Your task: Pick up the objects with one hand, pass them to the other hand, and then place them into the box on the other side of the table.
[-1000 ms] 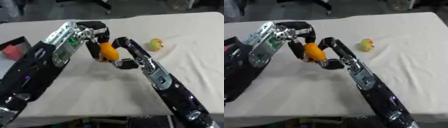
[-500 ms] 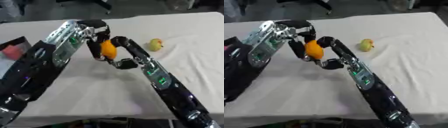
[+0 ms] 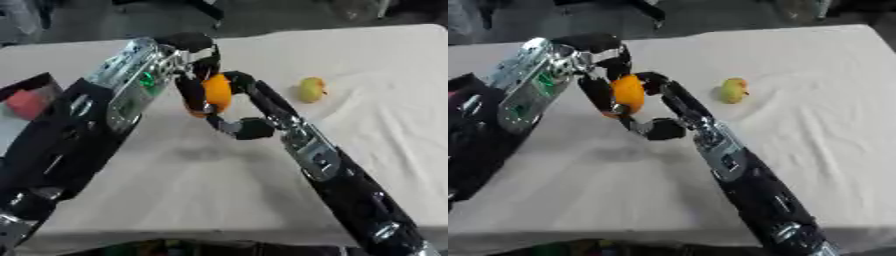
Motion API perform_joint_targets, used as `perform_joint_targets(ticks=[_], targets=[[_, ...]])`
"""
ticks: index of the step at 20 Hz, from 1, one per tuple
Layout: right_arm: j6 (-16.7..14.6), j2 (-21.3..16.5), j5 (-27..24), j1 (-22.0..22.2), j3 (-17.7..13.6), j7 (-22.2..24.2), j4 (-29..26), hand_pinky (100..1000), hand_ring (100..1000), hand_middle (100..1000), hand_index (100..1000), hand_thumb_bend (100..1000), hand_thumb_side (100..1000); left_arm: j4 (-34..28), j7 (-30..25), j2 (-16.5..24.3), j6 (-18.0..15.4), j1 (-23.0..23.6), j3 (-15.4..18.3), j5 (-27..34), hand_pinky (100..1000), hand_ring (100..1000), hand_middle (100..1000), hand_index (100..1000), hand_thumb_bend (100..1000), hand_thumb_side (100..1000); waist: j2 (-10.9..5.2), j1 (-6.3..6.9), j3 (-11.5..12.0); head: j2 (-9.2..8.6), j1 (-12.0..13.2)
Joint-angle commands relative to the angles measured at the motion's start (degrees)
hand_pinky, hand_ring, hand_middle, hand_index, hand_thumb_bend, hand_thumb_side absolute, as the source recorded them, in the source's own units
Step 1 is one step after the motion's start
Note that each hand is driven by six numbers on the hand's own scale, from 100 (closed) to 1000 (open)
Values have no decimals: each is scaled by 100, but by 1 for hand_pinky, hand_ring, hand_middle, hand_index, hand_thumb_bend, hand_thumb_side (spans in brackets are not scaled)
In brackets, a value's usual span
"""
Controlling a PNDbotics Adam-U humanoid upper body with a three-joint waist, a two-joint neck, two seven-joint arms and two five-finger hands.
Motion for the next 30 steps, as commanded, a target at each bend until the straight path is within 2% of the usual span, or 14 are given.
perform_joint_targets(ticks=[1, 6, 10, 12, 19, 24, 30], targets=[[20, -28, 18, -144, -22, -56, -87, 821, 815, 888, 919, 355, 351, -15, -36, 70, -16, -101, 80, -149, 744, 545, 363, 441, 637, 100, -57, 14, -1, 31, 27], [69, -51, -16, -144, -11, -45, -70, 823, 820, 895, 924, 349, 355, 8, -76, 77, -93, -93, 105, -248, 741, 536, 361, 441, 652, 100, -55, 10, -9, 31, 41], [159, -98, 58, -144, -29, -14, -75, 835, 841, 912, 943, 317, 495, -67, -115, 155, -152, -82, 188, -332, 741, 537, 362, 440, 671, 100, -63, 8, -9, 31, 52], [184, -117, 126, -152, -33, -27, -98, 837, 844, 914, 951, 329, 523, -101, -131, 189, -155, -82, 226, -346, 741, 534, 361, 439, 648, 100, -70, 1, -16, 31, 63], [181, -132, 237, -153, -5, 51, -125, 843, 852, 923, 961, 347, 511, -189, -53, 238, -111, -49, 270, -409, 737, 530, 361, 436, 691, 100, -90, -14, -21, 31, 85], [157, -153, 331, -158, -3, 123, -175, 845, 854, 925, 962, 356, 496, -344, 64, 343, -21, -27, 459, -394, 738, 524, 358, 434, 648, 100, -102, -24, -20, 31, 83], [113, -166, 264, -150, -5, 237, -168, 845, 854, 928, 962, 348, 500, -538, 224, 610, 273, -13, 792, -105, 730, 511, 350, 423, 578, 100, -114, -32, -21, 31, 83]])
